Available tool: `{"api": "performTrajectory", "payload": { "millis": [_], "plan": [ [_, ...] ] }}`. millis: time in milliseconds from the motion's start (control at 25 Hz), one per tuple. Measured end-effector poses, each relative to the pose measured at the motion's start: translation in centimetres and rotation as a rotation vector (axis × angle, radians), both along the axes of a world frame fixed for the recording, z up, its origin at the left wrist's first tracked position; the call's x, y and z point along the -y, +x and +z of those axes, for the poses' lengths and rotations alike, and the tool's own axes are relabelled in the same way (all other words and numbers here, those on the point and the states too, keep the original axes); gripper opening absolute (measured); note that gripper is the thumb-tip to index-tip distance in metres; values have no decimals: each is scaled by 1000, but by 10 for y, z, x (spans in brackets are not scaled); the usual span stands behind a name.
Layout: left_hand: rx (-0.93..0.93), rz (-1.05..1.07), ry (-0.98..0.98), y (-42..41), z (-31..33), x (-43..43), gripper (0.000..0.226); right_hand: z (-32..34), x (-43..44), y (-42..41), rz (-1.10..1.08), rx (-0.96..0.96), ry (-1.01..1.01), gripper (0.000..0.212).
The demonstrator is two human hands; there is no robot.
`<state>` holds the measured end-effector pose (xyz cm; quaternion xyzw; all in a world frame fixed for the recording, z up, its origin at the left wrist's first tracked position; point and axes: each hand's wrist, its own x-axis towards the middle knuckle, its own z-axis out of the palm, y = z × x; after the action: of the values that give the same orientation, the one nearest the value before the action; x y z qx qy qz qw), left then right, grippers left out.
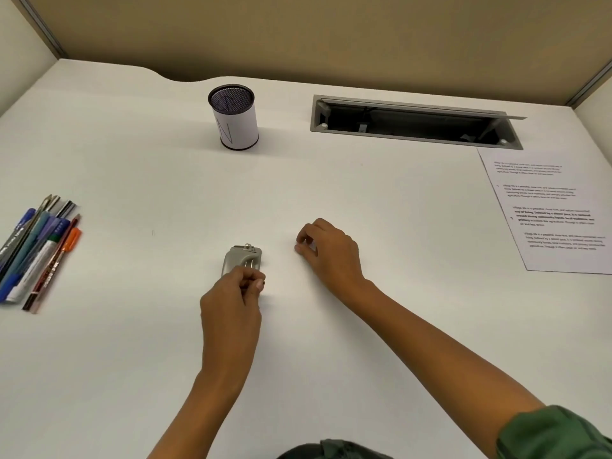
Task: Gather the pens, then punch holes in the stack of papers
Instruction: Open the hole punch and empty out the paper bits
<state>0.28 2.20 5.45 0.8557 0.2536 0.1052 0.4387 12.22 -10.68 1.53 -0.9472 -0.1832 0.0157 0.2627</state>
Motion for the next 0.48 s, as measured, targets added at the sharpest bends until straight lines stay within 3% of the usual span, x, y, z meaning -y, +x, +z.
{"api": "performTrajectory", "payload": {
  "millis": [480],
  "plan": [
    [10, 81, -45, -1, 5, -15, 10, 13, -12, 12, 68, -94, -141, 9]
  ]
}}
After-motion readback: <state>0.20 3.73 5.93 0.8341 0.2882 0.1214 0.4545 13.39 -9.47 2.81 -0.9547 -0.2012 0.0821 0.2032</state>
